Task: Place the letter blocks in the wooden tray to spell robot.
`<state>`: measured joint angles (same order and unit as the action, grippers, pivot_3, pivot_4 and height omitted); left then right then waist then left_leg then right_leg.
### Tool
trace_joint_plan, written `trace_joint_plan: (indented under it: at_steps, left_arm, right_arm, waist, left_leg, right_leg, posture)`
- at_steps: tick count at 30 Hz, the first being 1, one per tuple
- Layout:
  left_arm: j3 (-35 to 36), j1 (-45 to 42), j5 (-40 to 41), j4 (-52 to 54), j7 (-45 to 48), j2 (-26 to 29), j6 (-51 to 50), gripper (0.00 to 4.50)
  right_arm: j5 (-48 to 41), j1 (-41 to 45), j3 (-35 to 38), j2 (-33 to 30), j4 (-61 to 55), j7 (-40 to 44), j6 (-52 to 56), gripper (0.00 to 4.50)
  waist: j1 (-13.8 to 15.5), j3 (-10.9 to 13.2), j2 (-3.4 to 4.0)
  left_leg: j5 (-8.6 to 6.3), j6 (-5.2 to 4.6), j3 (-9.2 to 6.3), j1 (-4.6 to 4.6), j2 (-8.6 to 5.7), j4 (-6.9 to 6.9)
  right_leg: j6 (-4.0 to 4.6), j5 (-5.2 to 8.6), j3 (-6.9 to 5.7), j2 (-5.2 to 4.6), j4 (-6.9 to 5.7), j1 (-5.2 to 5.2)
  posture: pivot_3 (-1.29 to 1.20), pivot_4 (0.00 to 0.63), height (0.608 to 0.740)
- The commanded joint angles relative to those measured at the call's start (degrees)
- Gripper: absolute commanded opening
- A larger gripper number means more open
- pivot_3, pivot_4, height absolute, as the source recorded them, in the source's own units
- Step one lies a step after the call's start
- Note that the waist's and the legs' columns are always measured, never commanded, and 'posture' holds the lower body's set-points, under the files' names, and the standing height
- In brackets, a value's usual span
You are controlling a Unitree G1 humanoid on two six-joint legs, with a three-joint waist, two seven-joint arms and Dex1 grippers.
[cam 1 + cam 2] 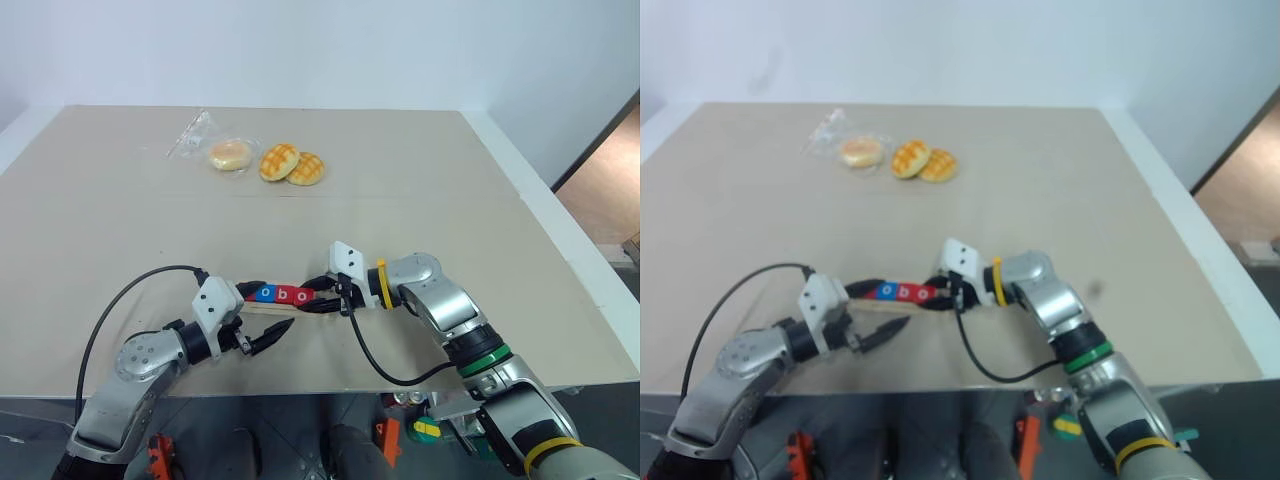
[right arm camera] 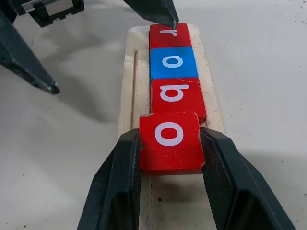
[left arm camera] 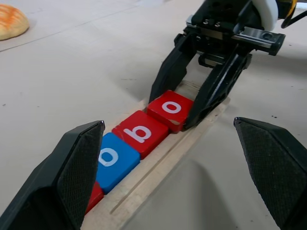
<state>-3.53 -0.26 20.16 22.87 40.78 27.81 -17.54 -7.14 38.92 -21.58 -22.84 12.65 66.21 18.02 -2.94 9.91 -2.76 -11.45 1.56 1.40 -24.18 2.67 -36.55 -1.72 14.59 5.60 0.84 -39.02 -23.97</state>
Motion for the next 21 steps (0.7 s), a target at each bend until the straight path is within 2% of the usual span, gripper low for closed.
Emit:
trace_joint_plan:
  at_steps: [1, 21]
  left_arm:
    - [0.10, -0.34, -0.33, 1.01, 0.19, 0.16, 1.14, 4.50]
    - [0.26, 0.03, -0.26, 1.41, 0.03, 0.31, 1.06, 4.50]
  right_arm:
    - [-0.13, 2.27, 1.33, 0.44, 0.90, 0.26, -1.71, 1.71]
    - [-0.57, 2.63, 1.42, 0.18, 1.09, 0.90, -0.92, 1.71]
  waist:
    - [0.00, 0.00, 0.00]
    - [0.00, 0.00, 0.00]
  left_leg:
    - [0.00, 0.00, 0.00, 0.00, 0.00, 0.00]
    - [0.00, 0.00, 0.00, 0.00, 0.00, 0.00]
  right_leg:
    - [0.00, 0.00, 0.00, 0.00, 0.00, 0.00]
    - [0.01, -0.01, 0.01, 0.00, 0.00, 0.00]
  posture:
    - [0.00, 0.150, 0.740]
    - [0.00, 0.150, 0.740]
